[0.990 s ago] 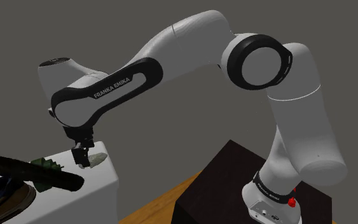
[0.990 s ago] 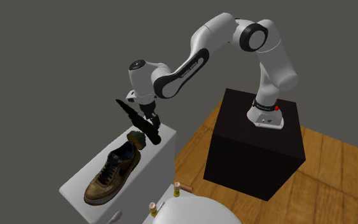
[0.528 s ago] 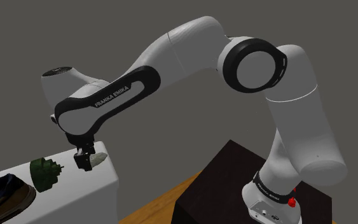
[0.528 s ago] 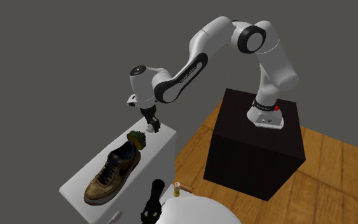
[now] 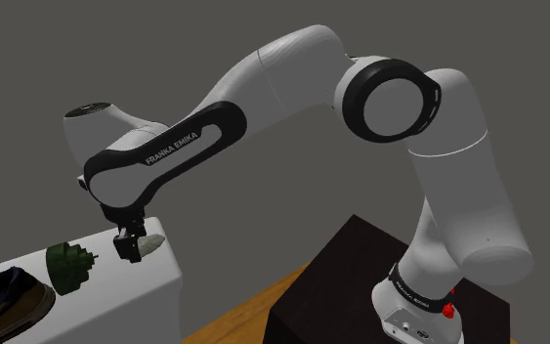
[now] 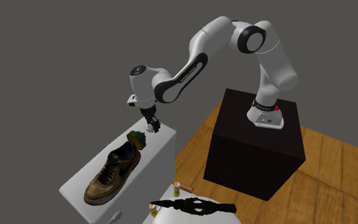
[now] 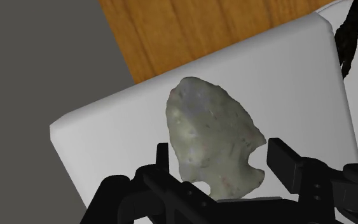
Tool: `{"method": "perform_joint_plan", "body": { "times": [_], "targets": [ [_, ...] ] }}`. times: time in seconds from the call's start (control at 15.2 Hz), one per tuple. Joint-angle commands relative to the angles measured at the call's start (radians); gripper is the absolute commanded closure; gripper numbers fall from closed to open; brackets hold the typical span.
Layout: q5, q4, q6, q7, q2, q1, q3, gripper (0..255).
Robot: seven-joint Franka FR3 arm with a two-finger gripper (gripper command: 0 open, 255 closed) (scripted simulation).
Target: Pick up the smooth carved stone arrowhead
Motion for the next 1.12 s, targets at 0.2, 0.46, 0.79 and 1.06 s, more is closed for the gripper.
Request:
{"method": "perform_joint_plan", "body": {
  "times": [0.2,0.46,0.79,1.06],
  "targets": [
    [0.005,0.010,-0.039,-0.002,-0.028,-0.002,0.004,255],
    [0.010,0.026,-0.079,-0.004,-0.053,-0.004,0.007,255],
    [0.016,0.052,-0.131,-0.006,-0.080,-0.005,0.010,255],
    [0.018,0.065,-0.154,-0.007,-0.090,-0.005,0.012,255]
  ]
}}
